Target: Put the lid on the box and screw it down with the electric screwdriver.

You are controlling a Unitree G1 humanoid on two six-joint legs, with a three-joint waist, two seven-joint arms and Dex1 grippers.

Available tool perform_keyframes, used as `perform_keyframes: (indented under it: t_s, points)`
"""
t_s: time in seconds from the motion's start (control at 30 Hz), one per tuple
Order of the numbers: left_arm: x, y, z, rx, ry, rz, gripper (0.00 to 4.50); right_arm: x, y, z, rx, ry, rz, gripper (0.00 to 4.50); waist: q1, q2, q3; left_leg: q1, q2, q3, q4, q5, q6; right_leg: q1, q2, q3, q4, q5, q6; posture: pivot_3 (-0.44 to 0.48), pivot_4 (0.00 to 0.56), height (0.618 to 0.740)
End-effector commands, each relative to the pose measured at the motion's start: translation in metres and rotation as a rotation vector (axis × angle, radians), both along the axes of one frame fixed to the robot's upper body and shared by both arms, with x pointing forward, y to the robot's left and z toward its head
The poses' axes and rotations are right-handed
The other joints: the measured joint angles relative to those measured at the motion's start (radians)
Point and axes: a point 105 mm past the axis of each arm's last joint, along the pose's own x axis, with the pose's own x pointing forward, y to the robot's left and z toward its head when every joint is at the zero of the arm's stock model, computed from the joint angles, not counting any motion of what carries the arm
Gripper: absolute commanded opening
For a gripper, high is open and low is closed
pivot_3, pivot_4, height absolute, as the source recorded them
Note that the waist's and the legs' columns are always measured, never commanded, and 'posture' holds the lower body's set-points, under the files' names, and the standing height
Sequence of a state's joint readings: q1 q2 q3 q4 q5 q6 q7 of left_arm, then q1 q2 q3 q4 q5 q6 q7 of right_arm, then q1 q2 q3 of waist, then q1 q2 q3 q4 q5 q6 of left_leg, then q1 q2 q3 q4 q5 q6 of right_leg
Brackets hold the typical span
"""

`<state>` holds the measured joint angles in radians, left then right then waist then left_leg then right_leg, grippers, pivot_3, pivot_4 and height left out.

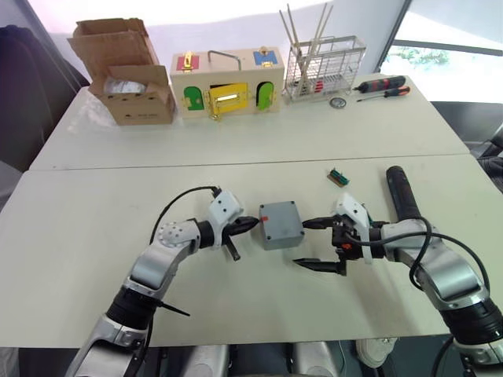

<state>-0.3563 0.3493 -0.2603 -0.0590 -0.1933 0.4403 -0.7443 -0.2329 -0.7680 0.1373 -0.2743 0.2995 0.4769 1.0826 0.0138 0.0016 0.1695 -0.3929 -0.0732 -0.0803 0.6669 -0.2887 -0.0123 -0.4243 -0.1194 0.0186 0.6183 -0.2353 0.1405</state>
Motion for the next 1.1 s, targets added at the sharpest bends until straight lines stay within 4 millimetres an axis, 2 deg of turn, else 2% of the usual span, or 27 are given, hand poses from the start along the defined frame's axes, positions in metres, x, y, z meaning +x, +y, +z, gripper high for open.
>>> perform_keyframes:
  t_s: [0.03, 0.1, 0.2, 0.27, 0.37, 0.47, 0.57, 0.63, 0.7, 0.77, 0.8, 0.9, 1.1]
  points:
    - [0.002, -0.008, 0.011, -0.018, -0.059, -0.017, 0.0, -0.003, 0.003, 0.008, 0.014, -0.033, 0.017, 4.49, -0.001, 0.0, 0.0, 0.0, 0.0, 0.0, 0.0, 0.0, 0.0, 0.0, 0.0, 0.0, 0.0, 0.0, 0.0, 0.0, 0.15, 0.734]
    - [0.001, -0.008, 0.01, -0.013, -0.055, -0.018, 0.0, -0.002, -0.001, 0.008, 0.004, -0.037, -0.003, 4.49, 0.0, 0.0, 0.0, 0.0, 0.0, 0.0, 0.0, 0.0, 0.0, 0.0, 0.0, 0.0, 0.0, 0.0, 0.0, 0.0, 0.15, 0.734]
    - [-0.008, 0.004, 0.007, 0.018, -0.034, -0.025, 0.0, 0.004, -0.017, 0.017, -0.004, -0.061, -0.082, 4.49, -0.001, 0.0, 0.0, 0.0, 0.0, 0.0, 0.0, 0.0, 0.0, 0.0, 0.0, 0.0, 0.0, 0.0, 0.0, 0.0, 0.15, 0.734]
    - [-0.02, 0.027, 0.004, 0.063, 0.0, -0.035, 0.0, 0.008, -0.037, 0.029, 0.004, -0.074, -0.186, 4.49, -0.003, 0.0, 0.0, 0.0, 0.0, 0.0, 0.0, 0.0, 0.0, 0.0, 0.0, 0.0, 0.0, 0.0, 0.0, 0.0, 0.15, 0.734]
    - [-0.028, 0.062, 0.012, 0.081, 0.037, 0.002, 0.0, 0.007, -0.069, 0.039, 0.058, -0.077, -0.359, 4.49, -0.002, 0.0, 0.0, 0.0, 0.001, 0.0, -0.002, 0.0, 0.0, -0.001, 0.0, 0.0, 0.0, 0.0, 0.0, 0.0, 0.15, 0.734]
    - [-0.025, 0.082, 0.017, 0.116, 0.044, 0.025, 0.0, 0.004, -0.075, 0.051, 0.205, -0.073, -0.458, 4.49, 0.002, 0.0, 0.0, 0.0, 0.001, -0.001, -0.001, -0.003, 0.005, -0.001, 0.0, 0.0, 0.001, 0.0, 0.0, 0.0, 0.15, 0.734]
    - [-0.008, 0.088, 0.035, 0.073, 0.006, 0.065, 0.0, 0.008, -0.079, 0.059, 0.297, -0.112, -0.537, 4.49, 0.004, 0.0, 0.0, 0.001, 0.0, -0.001, -0.001, -0.003, 0.005, 0.001, 0.0, -0.001, 0.001, 0.0, 0.0, 0.0, 0.15, 0.734]
    - [0.002, 0.078, 0.054, 0.001, -0.028, 0.062, 0.0, 0.012, -0.083, 0.059, 0.322, -0.144, -0.597, 4.49, 0.004, 0.0, 0.0, 0.001, 0.0, -0.001, 0.0, -0.003, 0.005, 0.001, 0.0, -0.001, 0.001, 0.0, 0.0, 0.0, 0.15, 0.734]
    - [0.007, 0.053, 0.08, -0.099, -0.077, -0.003, 0.0, 0.02, -0.091, 0.055, 0.329, -0.189, -0.677, 4.49, 0.004, 0.0, 0.0, 0.0, 0.0, -0.001, 0.0, -0.003, 0.005, 0.001, 0.0, -0.001, 0.0, 0.0, 0.0, 0.0, 0.15, 0.734]
    - [0.011, 0.037, 0.092, -0.119, -0.124, -0.032, 0.0, 0.025, -0.097, 0.053, 0.32, -0.244, -0.732, 4.49, -0.001, 0.0, -0.001, 0.0, 0.0, -0.001, 0.0, 0.0, 0.0, 0.001, 0.0, -0.001, 0.0, 0.0, 0.0, 0.0, 0.15, 0.734]
    - [0.013, 0.031, 0.095, -0.116, -0.147, -0.038, 0.0, 0.027, -0.099, 0.052, 0.307, -0.266, -0.749, 3.99, -0.003, 0.0, -0.001, 0.0, 0.0, 0.0, 0.0, 0.0, 0.0, 0.001, 0.0, 0.0, 0.0, 0.0, 0.0, 0.0, 0.15, 0.734]
    - [0.009, 0.01, 0.104, -0.13, -0.181, -0.11, 0.0, 0.026, -0.098, 0.039, 0.282, -0.257, -0.761, 3.12, -0.009, 0.0, -0.001, 0.001, -0.001, 0.002, -0.001, 0.0, 0.0, 0.0, 0.0, 0.001, 0.001, 0.0, 0.0, 0.0, 0.15, 0.734]
    - [-0.02, -0.011, 0.102, -0.141, -0.131, -0.257, 0.0, 0.027, -0.099, 0.03, 0.276, -0.232, -0.792, 3.12, -0.01, 0.0, -0.001, 0.001, 0.0, 0.002, -0.001, 0.0, 0.0, -0.001, 0.001, 0.001, 0.001, 0.0, 0.0, 0.0, 0.15, 0.734]
